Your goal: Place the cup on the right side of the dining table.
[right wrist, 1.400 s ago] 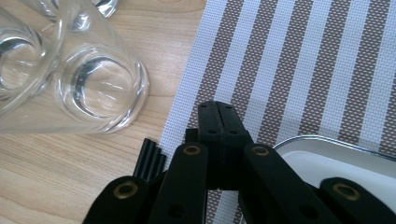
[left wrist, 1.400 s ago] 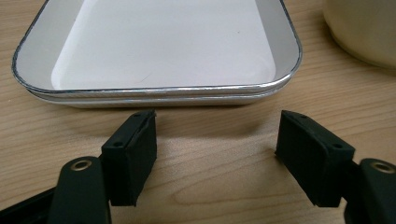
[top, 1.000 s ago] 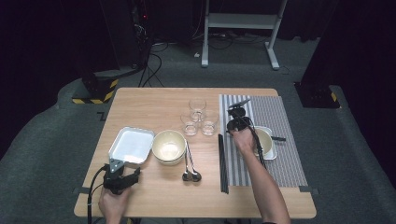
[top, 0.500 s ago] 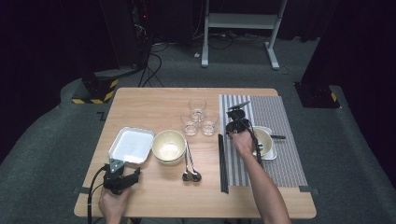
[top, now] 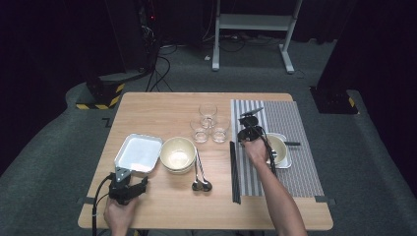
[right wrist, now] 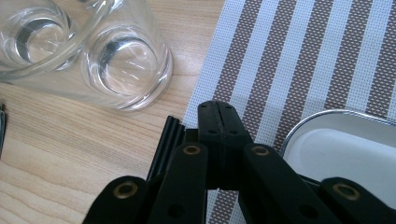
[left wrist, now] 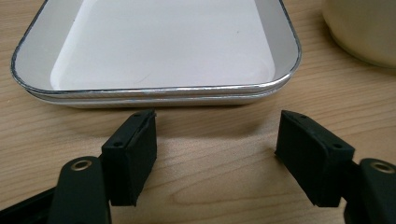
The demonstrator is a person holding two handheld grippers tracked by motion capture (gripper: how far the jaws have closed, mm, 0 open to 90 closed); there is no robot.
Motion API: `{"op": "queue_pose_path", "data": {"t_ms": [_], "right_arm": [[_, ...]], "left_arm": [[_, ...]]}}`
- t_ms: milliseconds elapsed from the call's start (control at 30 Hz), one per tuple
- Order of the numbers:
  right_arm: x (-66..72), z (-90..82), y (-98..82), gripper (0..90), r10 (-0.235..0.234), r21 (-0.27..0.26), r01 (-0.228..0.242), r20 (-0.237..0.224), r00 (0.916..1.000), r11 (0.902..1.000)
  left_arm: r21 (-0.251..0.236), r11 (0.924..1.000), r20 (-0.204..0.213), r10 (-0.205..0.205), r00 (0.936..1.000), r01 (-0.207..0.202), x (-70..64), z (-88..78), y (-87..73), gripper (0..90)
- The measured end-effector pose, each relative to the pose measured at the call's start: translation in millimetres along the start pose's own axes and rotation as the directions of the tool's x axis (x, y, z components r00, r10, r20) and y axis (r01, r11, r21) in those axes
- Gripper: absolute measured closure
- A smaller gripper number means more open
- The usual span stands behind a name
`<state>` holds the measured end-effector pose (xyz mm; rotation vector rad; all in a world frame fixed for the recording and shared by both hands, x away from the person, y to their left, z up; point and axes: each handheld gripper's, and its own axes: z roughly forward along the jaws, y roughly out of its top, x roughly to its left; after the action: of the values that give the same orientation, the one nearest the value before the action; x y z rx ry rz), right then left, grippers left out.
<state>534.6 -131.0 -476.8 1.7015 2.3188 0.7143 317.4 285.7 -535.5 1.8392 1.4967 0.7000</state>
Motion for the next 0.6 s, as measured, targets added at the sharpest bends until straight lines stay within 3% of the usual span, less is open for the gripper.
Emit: {"op": "queue_pose_path", "data": {"t_ms": [600], "right_arm": [[0.2, -3.1, -3.6, 90.0, -0.001, -0.016, 0.001, -0.006, 1.0000, 0.9999]], "left_arm": [[0.000, 1.0000, 0.000, 0.000, 1.0000, 0.000, -0.1, 0.0, 0.0, 29.1]]}}
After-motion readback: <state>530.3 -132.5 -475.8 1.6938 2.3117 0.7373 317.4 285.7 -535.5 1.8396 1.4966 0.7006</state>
